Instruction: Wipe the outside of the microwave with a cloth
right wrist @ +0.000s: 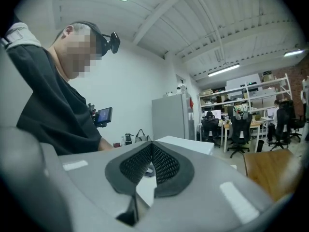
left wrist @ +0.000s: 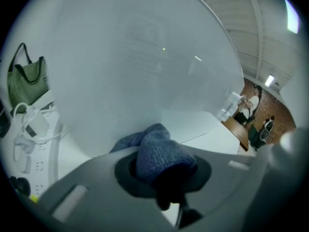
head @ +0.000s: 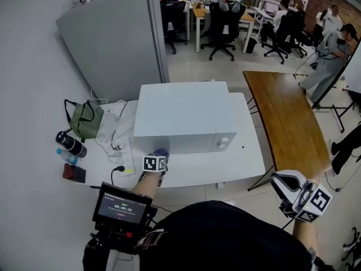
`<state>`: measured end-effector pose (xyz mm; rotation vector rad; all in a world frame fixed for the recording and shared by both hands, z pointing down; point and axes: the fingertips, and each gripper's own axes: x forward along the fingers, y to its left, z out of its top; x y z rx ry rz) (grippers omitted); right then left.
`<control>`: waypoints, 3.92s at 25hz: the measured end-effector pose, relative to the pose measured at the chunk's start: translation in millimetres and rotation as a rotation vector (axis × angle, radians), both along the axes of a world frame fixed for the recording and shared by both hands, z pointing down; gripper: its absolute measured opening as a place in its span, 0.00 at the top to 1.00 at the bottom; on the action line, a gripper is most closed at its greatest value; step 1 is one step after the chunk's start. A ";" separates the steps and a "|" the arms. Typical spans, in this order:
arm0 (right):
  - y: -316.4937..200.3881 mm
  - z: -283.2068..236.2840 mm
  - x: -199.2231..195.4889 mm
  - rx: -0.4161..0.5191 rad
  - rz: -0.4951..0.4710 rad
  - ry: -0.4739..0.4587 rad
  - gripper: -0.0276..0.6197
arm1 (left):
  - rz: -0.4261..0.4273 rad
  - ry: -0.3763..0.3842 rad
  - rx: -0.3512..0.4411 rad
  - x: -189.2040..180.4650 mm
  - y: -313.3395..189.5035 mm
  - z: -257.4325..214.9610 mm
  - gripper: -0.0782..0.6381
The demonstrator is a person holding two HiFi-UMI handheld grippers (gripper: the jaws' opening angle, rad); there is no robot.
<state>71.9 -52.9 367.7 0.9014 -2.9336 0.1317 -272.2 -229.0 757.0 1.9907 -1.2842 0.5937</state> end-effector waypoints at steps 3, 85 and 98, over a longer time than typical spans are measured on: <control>-6.0 7.6 64.3 -0.010 0.038 -0.026 0.95 | 0.020 -0.034 -0.039 58.1 -6.2 7.4 0.81; 188.1 45.6 53.4 -0.044 -0.133 -0.205 0.95 | 0.497 0.582 0.478 281.7 341.1 -261.1 0.81; 262.6 26.9 -5.0 -0.027 -0.225 -0.231 0.95 | 0.470 0.476 0.615 226.4 434.8 -294.6 0.81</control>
